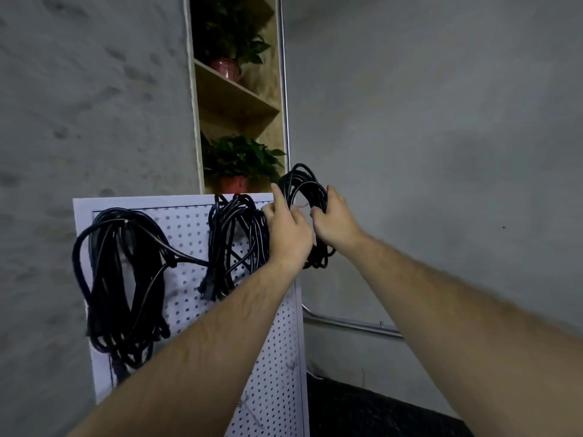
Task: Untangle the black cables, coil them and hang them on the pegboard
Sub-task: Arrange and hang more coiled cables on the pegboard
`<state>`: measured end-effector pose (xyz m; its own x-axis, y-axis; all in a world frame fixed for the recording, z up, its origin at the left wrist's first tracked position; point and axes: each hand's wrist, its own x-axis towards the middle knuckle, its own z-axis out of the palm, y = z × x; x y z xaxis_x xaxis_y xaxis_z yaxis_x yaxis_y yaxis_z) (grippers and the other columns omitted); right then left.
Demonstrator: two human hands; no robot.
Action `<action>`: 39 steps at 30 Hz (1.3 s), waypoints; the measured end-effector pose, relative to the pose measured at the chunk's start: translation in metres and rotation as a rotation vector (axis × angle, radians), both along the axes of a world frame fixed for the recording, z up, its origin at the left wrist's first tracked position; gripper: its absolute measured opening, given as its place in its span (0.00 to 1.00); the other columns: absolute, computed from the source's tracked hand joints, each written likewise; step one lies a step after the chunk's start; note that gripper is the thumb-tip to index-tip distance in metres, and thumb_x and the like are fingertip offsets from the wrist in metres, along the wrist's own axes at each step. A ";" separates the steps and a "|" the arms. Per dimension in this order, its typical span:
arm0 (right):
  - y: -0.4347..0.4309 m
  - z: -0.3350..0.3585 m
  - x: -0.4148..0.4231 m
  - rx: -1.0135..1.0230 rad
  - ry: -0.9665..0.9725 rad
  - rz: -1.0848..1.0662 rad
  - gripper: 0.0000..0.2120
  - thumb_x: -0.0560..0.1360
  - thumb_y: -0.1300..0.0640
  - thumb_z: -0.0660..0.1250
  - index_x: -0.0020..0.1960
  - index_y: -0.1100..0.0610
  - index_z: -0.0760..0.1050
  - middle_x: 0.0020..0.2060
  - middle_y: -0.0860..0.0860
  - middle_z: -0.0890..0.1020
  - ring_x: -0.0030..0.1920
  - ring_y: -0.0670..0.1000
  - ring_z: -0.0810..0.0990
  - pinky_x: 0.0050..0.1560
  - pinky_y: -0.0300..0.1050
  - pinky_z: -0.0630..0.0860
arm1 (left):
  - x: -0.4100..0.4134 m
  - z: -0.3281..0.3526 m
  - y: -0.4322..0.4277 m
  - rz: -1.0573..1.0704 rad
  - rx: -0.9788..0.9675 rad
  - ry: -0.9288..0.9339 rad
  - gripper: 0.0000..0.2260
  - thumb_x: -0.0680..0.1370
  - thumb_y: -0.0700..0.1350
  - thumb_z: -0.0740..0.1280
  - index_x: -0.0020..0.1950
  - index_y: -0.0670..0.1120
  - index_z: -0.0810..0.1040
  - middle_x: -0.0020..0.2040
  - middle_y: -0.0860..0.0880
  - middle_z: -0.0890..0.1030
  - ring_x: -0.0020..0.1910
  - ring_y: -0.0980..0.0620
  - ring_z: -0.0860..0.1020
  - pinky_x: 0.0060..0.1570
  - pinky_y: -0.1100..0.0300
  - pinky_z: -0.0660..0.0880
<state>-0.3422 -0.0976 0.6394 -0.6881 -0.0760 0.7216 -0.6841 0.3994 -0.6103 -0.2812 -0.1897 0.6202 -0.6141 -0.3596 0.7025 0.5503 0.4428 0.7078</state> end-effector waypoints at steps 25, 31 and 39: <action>0.048 -0.230 0.081 0.535 0.251 -0.177 0.21 0.79 0.56 0.57 0.69 0.62 0.74 0.60 0.59 0.79 0.59 0.58 0.78 0.60 0.56 0.76 | 0.047 -0.227 0.004 0.236 -0.681 -0.140 0.23 0.84 0.48 0.60 0.79 0.45 0.64 0.79 0.43 0.60 0.78 0.45 0.56 0.75 0.45 0.64; 0.079 -0.357 0.168 0.746 0.041 -0.151 0.22 0.80 0.54 0.56 0.69 0.63 0.75 0.59 0.59 0.81 0.57 0.61 0.80 0.60 0.53 0.76 | 0.132 -0.350 0.015 0.089 -0.831 -0.380 0.21 0.80 0.49 0.59 0.70 0.43 0.77 0.71 0.41 0.74 0.69 0.42 0.73 0.66 0.45 0.72; 0.138 -0.515 0.258 0.829 -0.543 -0.049 0.24 0.83 0.50 0.54 0.74 0.60 0.69 0.66 0.59 0.75 0.63 0.63 0.76 0.60 0.59 0.76 | 0.204 -0.507 0.050 -0.273 -1.028 -0.780 0.18 0.82 0.49 0.63 0.71 0.45 0.75 0.68 0.43 0.75 0.67 0.41 0.72 0.66 0.48 0.66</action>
<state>-0.0839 0.0402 0.1246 -0.9253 -0.3773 0.0391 -0.3662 0.8619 -0.3506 -0.0774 -0.1395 0.1128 -0.9468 0.3217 0.0097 0.3108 0.9061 0.2872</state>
